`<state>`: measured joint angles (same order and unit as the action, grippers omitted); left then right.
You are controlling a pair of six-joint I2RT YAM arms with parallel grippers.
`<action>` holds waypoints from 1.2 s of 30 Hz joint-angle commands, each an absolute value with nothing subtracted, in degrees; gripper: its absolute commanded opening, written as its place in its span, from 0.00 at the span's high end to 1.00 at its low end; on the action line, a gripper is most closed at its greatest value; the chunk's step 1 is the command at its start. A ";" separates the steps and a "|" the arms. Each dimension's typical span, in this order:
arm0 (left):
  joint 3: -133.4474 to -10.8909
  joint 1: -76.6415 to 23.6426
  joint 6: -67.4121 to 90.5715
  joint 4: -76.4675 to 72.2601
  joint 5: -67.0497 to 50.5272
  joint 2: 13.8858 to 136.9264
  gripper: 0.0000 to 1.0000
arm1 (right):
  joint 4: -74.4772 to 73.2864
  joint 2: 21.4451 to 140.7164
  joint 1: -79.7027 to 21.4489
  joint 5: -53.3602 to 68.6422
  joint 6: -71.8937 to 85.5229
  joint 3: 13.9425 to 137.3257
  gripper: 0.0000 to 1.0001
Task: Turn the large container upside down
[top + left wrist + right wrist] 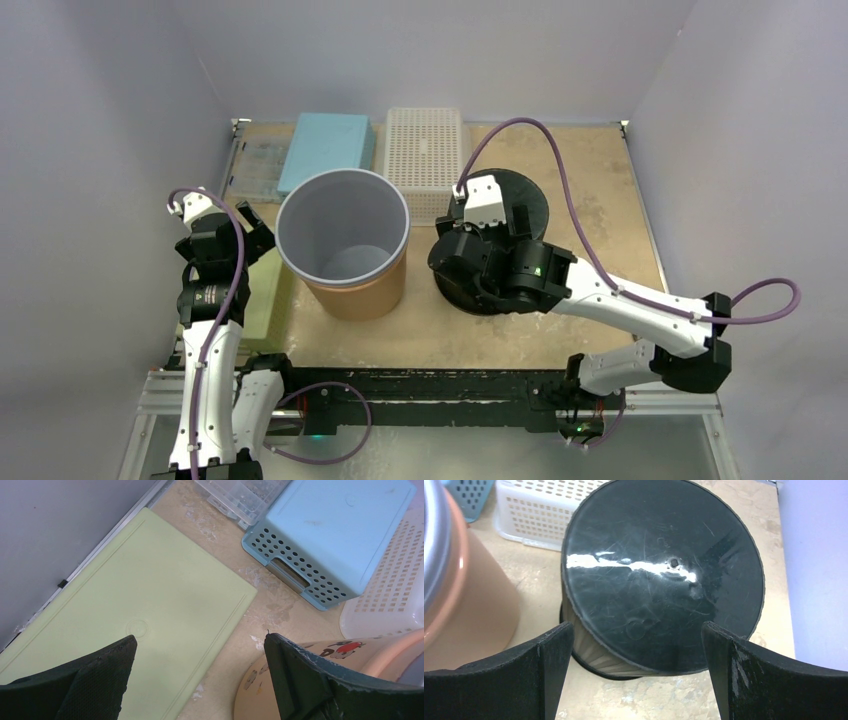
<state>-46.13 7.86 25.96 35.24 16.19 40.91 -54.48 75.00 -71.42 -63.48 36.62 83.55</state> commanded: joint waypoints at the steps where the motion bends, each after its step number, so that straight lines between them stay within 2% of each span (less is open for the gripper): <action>1: -45.88 8.12 25.88 33.32 15.31 40.82 0.02 | -56.85 76.20 -69.00 -66.45 37.11 84.28 0.01; 10: -45.83 8.15 25.97 33.31 15.42 40.61 0.01 | -58.13 76.45 -59.60 -68.54 39.43 80.98 0.01; 16: -45.87 8.10 25.88 33.32 15.51 40.55 0.02 | -48.59 72.02 -51.75 -64.02 31.44 78.96 0.01; 21: -45.69 8.15 25.84 33.22 15.29 40.50 0.01 | -44.64 67.98 -48.43 -54.91 27.40 82.21 0.01; 25: -45.62 8.11 25.84 33.14 15.23 40.15 0.02 | -41.53 62.41 -48.38 -41.89 25.86 83.77 0.01; 30: -45.48 8.12 25.76 33.05 15.04 39.93 0.02 | -38.17 53.61 -48.43 -31.44 29.97 75.36 0.01; 36: -45.43 8.11 25.66 32.78 14.42 39.88 0.02 | -41.32 50.75 -48.42 -23.41 41.52 67.38 0.01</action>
<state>-46.00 7.86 25.93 35.20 15.29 40.42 -40.34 49.80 -48.36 -31.07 33.47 72.77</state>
